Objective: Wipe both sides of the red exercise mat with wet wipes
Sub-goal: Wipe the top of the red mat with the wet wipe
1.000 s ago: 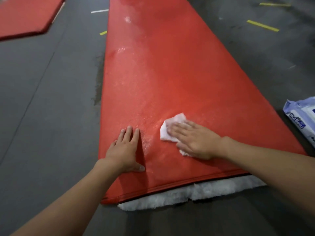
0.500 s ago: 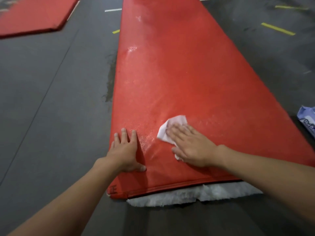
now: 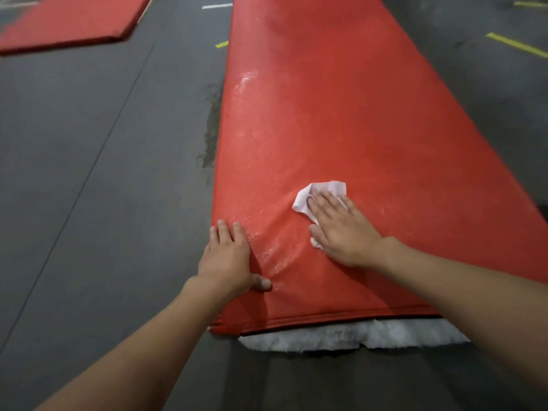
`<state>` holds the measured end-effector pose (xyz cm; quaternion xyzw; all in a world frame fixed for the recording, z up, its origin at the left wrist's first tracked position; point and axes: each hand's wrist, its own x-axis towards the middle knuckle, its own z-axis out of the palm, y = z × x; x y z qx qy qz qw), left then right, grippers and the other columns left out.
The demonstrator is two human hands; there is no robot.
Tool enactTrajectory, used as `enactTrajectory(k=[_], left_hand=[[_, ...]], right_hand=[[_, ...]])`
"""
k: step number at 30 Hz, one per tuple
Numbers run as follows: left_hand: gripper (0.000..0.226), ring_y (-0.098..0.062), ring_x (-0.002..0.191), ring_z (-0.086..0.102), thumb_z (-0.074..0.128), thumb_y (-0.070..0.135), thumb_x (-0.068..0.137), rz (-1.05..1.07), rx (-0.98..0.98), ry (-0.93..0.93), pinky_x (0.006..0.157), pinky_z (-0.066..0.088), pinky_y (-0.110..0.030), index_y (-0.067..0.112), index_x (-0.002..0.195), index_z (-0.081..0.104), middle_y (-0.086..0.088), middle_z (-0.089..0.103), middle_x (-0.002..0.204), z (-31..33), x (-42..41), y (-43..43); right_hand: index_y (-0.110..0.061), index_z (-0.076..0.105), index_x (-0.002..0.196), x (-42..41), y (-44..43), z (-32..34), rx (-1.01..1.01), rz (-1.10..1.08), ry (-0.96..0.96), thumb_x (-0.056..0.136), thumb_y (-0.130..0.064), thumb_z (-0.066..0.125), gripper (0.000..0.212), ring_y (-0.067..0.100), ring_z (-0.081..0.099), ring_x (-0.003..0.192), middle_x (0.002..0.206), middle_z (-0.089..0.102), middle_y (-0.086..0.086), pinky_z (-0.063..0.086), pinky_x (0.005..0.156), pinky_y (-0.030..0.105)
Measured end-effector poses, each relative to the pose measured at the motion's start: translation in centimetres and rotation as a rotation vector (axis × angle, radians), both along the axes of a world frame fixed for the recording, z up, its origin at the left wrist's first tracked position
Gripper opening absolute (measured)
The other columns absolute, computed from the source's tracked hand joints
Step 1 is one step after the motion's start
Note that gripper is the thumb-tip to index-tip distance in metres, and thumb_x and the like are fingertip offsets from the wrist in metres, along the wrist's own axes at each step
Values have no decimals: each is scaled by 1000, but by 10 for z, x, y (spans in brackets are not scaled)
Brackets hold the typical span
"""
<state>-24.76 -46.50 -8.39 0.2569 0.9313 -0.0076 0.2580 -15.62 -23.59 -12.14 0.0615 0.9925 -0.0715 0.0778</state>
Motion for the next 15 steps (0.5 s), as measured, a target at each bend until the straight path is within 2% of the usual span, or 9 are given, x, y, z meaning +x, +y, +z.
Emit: enactTrajectory(k=[2, 4, 6, 8, 9, 11, 13, 14, 15], left_hand=[[146, -37, 149, -11, 82, 64, 59, 5, 20, 5, 120, 10, -45, 4, 153, -12, -23, -15, 160, -1, 0, -1], [146, -36, 149, -11, 82, 64, 58, 9, 35, 8, 120, 10, -45, 3, 153, -12, -22, -15, 160, -1, 1, -2], [146, -36, 149, -11, 81, 65, 58, 10, 47, 13, 120, 9, -44, 3, 153, -12, -21, -15, 160, -2, 1, -3], [146, -35, 149, -12, 80, 66, 59, 9, 60, 16, 121, 8, -43, 3, 153, -12, -20, -16, 161, -3, 2, -5], [146, -34, 149, -13, 80, 66, 59, 10, 68, 13, 121, 7, -43, 3, 153, -12, -20, -17, 160, -3, 1, -6], [145, -33, 149, -14, 79, 66, 61, 18, 86, 10, 121, 5, -41, 2, 152, -13, -20, -18, 160, -4, 2, -7], [144, -31, 149, -15, 79, 66, 61, 26, 113, 9, 121, 4, -39, 2, 152, -13, -18, -19, 160, -5, 1, -9], [145, -30, 149, -16, 78, 67, 61, 25, 124, 5, 121, 3, -38, 2, 152, -13, -18, -19, 160, -5, 2, -10], [145, -29, 149, -16, 78, 68, 60, 26, 134, 5, 120, 3, -37, 2, 152, -13, -17, -19, 161, -6, 2, -11]], right_hand=[[-18, 0, 158, 7, -21, -5, -29, 173, 9, 100, -53, 5, 68, 17, -10, 152, 166, -7, 1, -11, 121, 38], [-22, 1, 159, 12, -19, -3, -24, 360, -26, 98, -55, 0, 69, 13, -11, 151, 162, -11, -5, -10, 121, 36], [-23, -2, 158, -2, -2, 1, -11, 266, -19, 100, -54, 2, 66, 9, -15, 150, 163, -13, -6, -11, 121, 35], [-20, -5, 158, -12, -4, 2, 1, 58, -27, 102, -52, 8, 66, 12, -16, 150, 166, -12, -1, -11, 122, 37], [-19, -4, 158, -13, -14, 0, -18, 49, -21, 102, -52, 8, 67, 16, -15, 151, 166, -10, 1, -10, 122, 39], [-18, 1, 158, -7, -36, -3, -55, 264, -11, 100, -54, 6, 69, 18, -12, 151, 164, -8, 1, -8, 121, 40], [-22, 1, 158, -5, -33, -1, -29, 472, -35, 99, -55, 2, 67, 13, -12, 149, 160, -12, -5, -8, 121, 37], [-24, -1, 158, -11, -25, 1, -9, 449, -30, 100, -54, 2, 65, 10, -13, 149, 159, -14, -7, -8, 121, 36], [-25, -3, 158, -18, -18, 4, 1, 323, -28, 101, -53, 4, 64, 10, -14, 149, 161, -14, -7, -9, 121, 37]])
